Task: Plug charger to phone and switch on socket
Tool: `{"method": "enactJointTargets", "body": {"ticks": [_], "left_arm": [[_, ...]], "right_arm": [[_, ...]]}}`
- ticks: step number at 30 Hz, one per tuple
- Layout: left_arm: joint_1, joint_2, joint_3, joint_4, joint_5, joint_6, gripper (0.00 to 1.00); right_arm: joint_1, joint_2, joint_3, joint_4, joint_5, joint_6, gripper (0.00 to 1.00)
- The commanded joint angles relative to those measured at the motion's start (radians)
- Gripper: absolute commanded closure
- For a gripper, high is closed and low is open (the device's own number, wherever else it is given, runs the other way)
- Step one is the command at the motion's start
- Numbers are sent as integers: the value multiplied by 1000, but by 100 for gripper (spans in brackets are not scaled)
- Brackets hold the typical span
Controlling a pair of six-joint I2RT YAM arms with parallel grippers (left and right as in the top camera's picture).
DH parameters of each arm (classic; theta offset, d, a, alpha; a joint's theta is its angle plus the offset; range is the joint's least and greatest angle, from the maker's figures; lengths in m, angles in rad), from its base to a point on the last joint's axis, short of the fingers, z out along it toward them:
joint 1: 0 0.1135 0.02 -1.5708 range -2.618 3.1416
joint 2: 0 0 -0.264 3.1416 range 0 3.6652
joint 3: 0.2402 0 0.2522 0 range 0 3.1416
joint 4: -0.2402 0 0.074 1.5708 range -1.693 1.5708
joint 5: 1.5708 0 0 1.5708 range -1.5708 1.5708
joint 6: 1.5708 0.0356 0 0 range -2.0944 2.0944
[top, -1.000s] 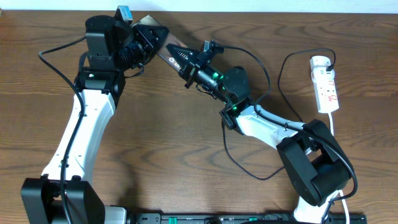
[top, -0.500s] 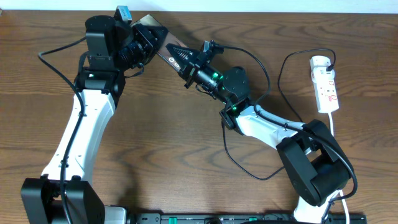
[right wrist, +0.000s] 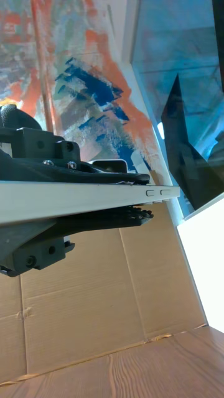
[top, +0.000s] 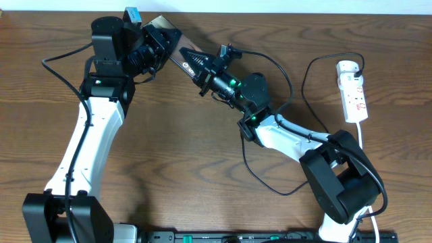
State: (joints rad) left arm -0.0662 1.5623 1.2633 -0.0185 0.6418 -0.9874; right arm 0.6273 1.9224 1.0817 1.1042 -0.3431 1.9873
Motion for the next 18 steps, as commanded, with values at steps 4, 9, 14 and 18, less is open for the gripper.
{"method": "enactJointTargets", "body": {"ticks": [4, 9, 14, 18], "left_arm": [[-8, 3, 3, 13, -6, 93, 93], [-8, 3, 3, 13, -6, 101, 93], [-8, 3, 3, 13, -6, 101, 93], [-8, 3, 3, 13, -6, 101, 93]], "right_arm": [[33, -5, 11, -1, -79, -30, 99], [33, -5, 11, -1, -74, -32, 99], [33, -5, 11, -1, -74, -32, 99], [33, -5, 11, -1, -74, -32, 96]]}}
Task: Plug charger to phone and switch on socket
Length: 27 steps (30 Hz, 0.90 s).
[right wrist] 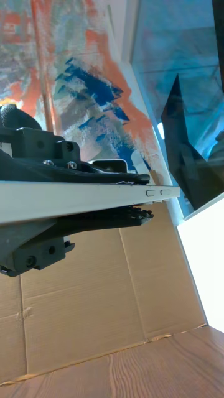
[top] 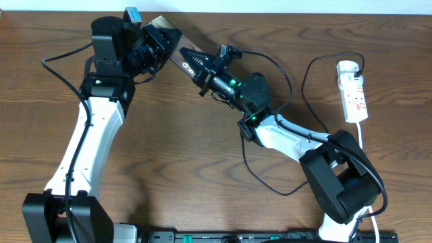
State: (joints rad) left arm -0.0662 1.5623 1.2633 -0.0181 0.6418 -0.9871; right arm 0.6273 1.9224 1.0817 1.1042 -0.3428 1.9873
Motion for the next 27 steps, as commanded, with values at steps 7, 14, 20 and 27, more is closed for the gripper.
{"method": "enactJointTargets", "body": {"ticks": [7, 14, 20, 27], "left_arm": [[-8, 3, 3, 13, -6, 101, 93], [-8, 3, 3, 13, -6, 101, 93], [-8, 3, 3, 13, -6, 101, 93], [-8, 3, 3, 13, -6, 104, 93]], "right_arm": [[33, -5, 11, -1, -67, -38, 84], [33, -5, 11, -1, -67, -38, 79], [33, -5, 11, -1, -66, -48, 72], [33, -5, 11, -1, -66, -49, 55]]}}
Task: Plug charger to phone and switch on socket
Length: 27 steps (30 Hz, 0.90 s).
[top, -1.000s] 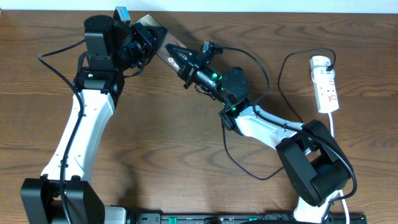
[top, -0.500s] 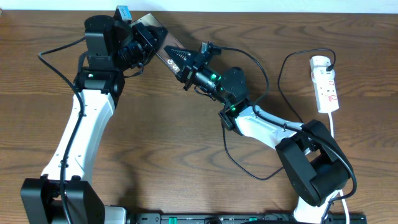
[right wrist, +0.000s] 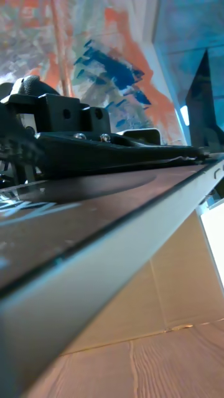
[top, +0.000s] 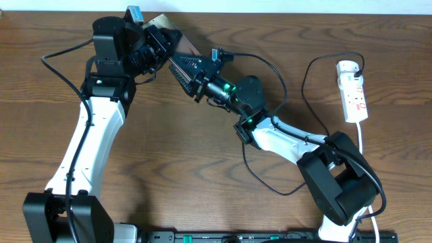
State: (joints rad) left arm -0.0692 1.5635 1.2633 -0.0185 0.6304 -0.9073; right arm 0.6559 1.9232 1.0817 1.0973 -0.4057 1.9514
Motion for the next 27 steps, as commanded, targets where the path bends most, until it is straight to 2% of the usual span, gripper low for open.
{"method": "enactJointTargets", "body": {"ticks": [1, 5, 8, 10, 18, 27], "left_arm": [[-5, 2, 3, 13, 5, 25, 93], [1, 2, 3, 13, -14, 24, 93], [22, 2, 3, 13, -13, 24, 93], [40, 2, 3, 13, -13, 24, 93], [128, 2, 3, 1, -3, 25, 93], [277, 3, 3, -36, 136, 83, 93]], "right_arm": [[4, -6, 11, 6, -3, -14, 51], [4, -6, 11, 6, -3, -20, 32], [2, -6, 11, 6, -3, -20, 9], [2, -6, 11, 6, -3, -29, 1], [-11, -6, 11, -24, -5, -83, 1], [-34, -6, 11, -168, -33, -238, 1]]}}
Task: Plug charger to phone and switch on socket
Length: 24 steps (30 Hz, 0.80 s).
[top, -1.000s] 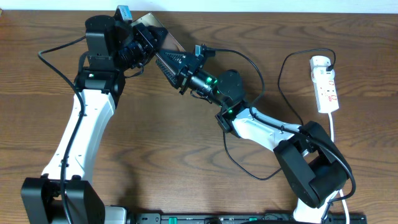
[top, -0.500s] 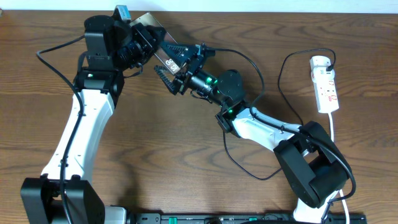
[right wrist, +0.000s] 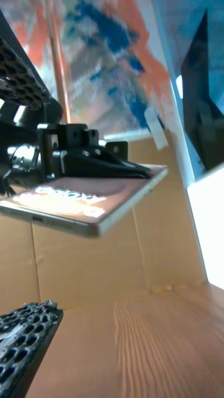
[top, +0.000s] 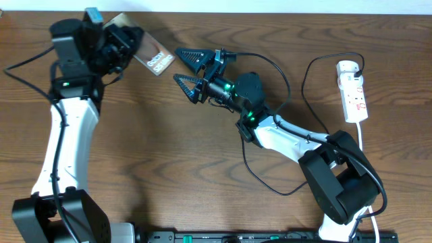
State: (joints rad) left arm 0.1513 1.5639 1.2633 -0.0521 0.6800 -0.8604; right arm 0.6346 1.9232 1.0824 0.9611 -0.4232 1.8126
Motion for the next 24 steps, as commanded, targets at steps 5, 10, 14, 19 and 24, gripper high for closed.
{"method": "enactJointTargets", "body": {"ticks": [5, 10, 14, 19, 24], "left_arm": [[139, 8, 3, -3, 225, 37, 93], [192, 30, 3, 6, 375, 37, 93], [197, 76, 3, 40, 494, 32, 93], [187, 152, 3, 46, 578, 29, 93], [171, 215, 3, 55, 633, 29, 93]], "right_arm": [[-27, -6, 11, -95, -37, -244, 1], [-58, -6, 11, -198, -89, -394, 1], [-88, -6, 11, -255, -135, -508, 1], [-125, -6, 17, -345, -193, -649, 1], [-140, -6, 94, -624, -215, -859, 1]]}}
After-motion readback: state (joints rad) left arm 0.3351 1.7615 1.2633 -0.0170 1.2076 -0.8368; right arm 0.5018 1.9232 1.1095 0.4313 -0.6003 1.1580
